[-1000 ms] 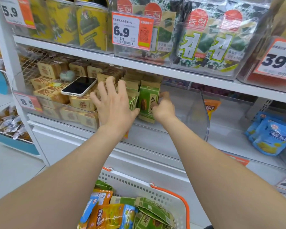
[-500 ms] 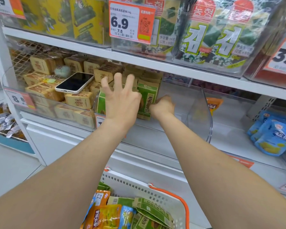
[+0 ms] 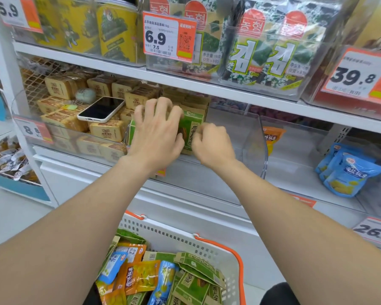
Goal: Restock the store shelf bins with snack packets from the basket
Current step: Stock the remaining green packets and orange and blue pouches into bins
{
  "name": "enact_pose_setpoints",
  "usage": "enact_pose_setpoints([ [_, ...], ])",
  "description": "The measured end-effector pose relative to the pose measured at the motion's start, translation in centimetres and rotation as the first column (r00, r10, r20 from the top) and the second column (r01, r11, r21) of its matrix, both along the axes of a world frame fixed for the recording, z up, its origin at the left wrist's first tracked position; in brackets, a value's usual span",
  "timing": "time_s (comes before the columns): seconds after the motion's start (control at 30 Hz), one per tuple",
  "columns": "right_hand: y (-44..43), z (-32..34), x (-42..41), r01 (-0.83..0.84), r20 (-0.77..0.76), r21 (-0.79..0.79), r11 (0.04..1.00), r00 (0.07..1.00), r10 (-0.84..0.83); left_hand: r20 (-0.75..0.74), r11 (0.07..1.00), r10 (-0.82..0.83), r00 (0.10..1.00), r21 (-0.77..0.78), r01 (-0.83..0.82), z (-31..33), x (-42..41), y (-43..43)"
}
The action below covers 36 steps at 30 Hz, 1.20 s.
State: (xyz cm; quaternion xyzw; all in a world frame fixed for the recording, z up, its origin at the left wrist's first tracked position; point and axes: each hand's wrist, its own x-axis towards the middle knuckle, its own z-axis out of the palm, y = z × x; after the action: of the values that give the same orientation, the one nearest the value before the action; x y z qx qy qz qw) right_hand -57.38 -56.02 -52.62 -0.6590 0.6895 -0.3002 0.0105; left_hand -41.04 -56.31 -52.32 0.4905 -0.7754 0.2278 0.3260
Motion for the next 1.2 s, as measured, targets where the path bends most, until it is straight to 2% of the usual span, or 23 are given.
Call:
enact_pose_setpoints([
  [0.07,2.3,0.1,0.2,-0.155,-0.241,-0.091,0.984,0.962,0.129,-0.063,0.997,-0.071,0.995,-0.004,0.071,0.5,0.5,1.1],
  [0.1,3.4,0.1,0.2,-0.246,-0.32,-0.093,0.965,0.925,0.205,-0.143,0.996,-0.071,0.987,0.05,0.079,0.7,0.8,1.7],
  [0.17,5.1,-0.2,0.5,-0.391,-0.387,-0.05,0.919,0.856,0.343,-0.337,0.971,0.039,0.941,0.236,0.044,0.9,1.3,2.5],
  [0.2,5.7,-0.4,0.7,-0.435,-0.417,-0.005,0.9,0.819,0.394,-0.368,0.939,0.112,0.923,0.342,0.023,0.8,1.6,2.8],
  [0.27,6.6,-0.9,1.2,-0.486,-0.528,0.123,0.865,0.706,0.472,-0.297,0.847,0.134,0.945,0.53,0.046,0.0,2.4,3.3],
  [0.33,7.3,-1.5,1.7,-0.508,-0.609,0.232,0.83,0.589,0.531,-0.164,0.679,0.047,0.985,0.728,0.089,-0.9,3.1,3.5],
  [0.4,7.9,-2.4,2.4,-0.494,-0.545,0.335,0.802,0.593,0.593,-0.019,0.476,-0.062,0.998,0.878,0.046,-1.8,3.6,3.5],
  [0.5,8.0,-4.4,3.4,-0.422,-0.402,0.583,0.695,0.594,0.697,0.151,0.22,-0.188,0.971,0.969,-0.108,-2.7,3.8,3.7],
  [0.6,7.6,-7.4,4.0,-0.318,-0.376,0.751,0.579,0.514,0.771,0.234,0.1,-0.228,0.945,0.971,-0.217,-3.5,3.1,3.7],
  [0.67,7.2,-9.9,4.6,-0.257,-0.36,0.816,0.518,0.476,0.802,0.271,0.079,-0.252,0.929,0.963,-0.259,-3.9,2.6,3.4],
  [0.83,7.3,-15.1,6.3,-0.247,-0.245,0.908,0.337,0.339,0.908,0.27,0.137,-0.296,0.916,0.961,-0.239,-3.9,1.4,2.5],
  [1.0,8.1,-18.8,7.4,-0.16,-0.128,0.971,0.177,0.276,0.953,0.265,0.138,-0.365,0.893,0.963,-0.23,-4.4,0.3,2.0],
  [1.1,8.5,-20.0,8.0,-0.164,-0.146,0.97,0.179,0.193,0.97,0.265,0.139,-0.397,0.879,0.964,-0.228,-4.9,-0.4,1.6],
  [1.2,8.8,-20.5,8.6,-0.257,-0.262,0.926,0.275,0.085,0.961,0.242,0.142,-0.379,0.893,0.969,-0.202,-4.6,-0.7,1.7],
])
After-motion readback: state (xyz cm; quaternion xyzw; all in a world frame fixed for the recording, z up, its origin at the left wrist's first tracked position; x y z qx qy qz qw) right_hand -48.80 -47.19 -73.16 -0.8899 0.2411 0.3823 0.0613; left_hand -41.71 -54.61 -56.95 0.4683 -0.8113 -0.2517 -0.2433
